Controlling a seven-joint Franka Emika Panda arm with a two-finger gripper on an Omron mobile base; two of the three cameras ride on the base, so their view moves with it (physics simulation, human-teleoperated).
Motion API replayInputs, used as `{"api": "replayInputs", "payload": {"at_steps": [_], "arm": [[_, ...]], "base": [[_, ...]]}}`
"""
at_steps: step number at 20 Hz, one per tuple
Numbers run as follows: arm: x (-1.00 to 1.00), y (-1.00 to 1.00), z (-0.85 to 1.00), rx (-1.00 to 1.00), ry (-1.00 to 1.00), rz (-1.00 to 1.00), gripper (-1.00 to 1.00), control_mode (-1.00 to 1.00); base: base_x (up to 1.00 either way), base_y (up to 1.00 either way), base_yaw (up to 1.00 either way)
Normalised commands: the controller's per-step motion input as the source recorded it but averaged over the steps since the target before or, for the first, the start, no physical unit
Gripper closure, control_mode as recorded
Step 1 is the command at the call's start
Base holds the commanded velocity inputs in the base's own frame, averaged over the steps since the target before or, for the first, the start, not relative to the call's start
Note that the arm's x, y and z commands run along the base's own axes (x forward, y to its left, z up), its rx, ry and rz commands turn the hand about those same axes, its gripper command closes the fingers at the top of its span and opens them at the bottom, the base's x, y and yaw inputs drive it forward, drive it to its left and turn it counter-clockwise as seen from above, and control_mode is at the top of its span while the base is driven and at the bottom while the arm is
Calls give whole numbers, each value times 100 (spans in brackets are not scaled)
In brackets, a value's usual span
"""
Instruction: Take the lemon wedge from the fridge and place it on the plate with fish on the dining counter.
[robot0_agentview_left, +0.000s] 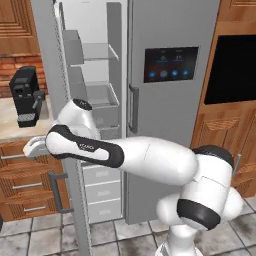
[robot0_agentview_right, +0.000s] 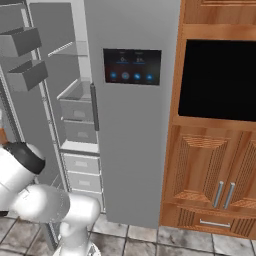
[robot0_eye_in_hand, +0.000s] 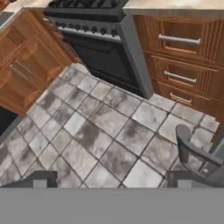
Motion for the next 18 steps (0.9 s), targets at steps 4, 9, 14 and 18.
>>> {"api": "replayInputs", "payload": {"at_steps": [4, 9, 14, 18], "arm": [[-100, -100, 100, 14, 1, -18, -100, -100], [-100, -100, 89, -7, -2, -11, -100, -100], [-100, -100, 19, -37, 0, -10, -100, -100], [-100, -100, 4, -40, 0, -11, -100, -100]], "base": [[0, 0, 0], [0, 0, 0], [0, 0, 0], [0, 0, 0]]}}
